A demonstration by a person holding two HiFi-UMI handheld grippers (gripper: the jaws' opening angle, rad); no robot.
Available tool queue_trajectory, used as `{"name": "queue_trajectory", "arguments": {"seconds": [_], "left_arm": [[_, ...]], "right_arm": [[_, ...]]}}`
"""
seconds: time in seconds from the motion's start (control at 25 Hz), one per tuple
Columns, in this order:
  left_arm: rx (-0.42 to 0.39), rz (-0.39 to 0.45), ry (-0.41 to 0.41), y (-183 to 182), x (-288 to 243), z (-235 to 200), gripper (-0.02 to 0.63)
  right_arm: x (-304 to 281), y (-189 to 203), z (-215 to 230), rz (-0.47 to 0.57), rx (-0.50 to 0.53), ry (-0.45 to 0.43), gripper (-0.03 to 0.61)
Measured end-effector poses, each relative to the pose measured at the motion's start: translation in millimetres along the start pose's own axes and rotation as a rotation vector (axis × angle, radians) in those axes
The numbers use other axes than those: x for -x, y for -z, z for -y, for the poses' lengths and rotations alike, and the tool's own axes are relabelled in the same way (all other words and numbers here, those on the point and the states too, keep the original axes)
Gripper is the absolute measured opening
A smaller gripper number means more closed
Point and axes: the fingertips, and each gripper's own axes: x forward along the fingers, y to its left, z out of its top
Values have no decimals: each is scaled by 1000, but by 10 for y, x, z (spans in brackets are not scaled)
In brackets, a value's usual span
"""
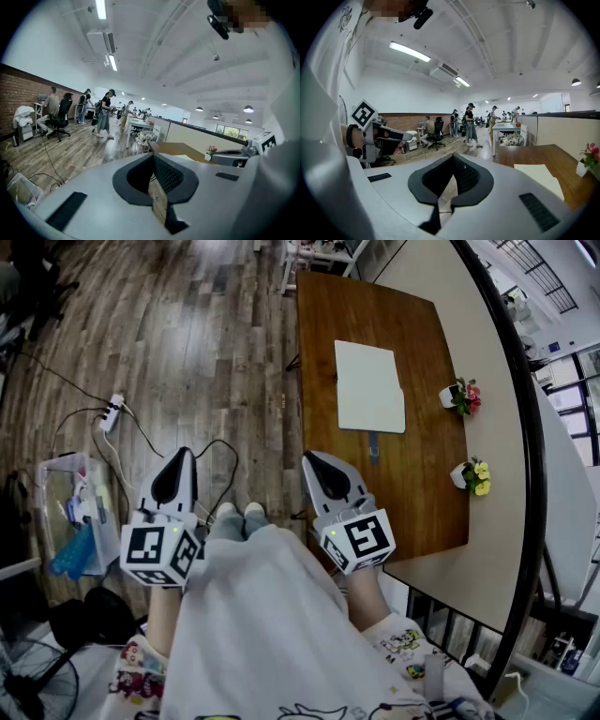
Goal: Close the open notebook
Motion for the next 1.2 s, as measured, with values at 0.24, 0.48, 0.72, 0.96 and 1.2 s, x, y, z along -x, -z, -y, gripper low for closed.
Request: {"name": "queue_trajectory", "arguments": {"seconds": [0.24,0.48,0.72,0.96,1.2], "left_arm": [[-12,-7,-3,16,-27,30,3],[-17,-14,-32,41,-11,-116,3],[24,-11,-36,32,-81,-394,5],[34,-17,12,-94,-506,-667,5],[44,-37,51,-312,-999,-1114,52]], "right_arm": [[-9,-13,42,3,-10,-3,0],[-105,35,19,-3,-58,5,2],[-361,38,-147,-13,-78,-23,2],[-766,36,-16,-36,-129,8,65],[-1291,-34,142,-35,-165,71,146]]}}
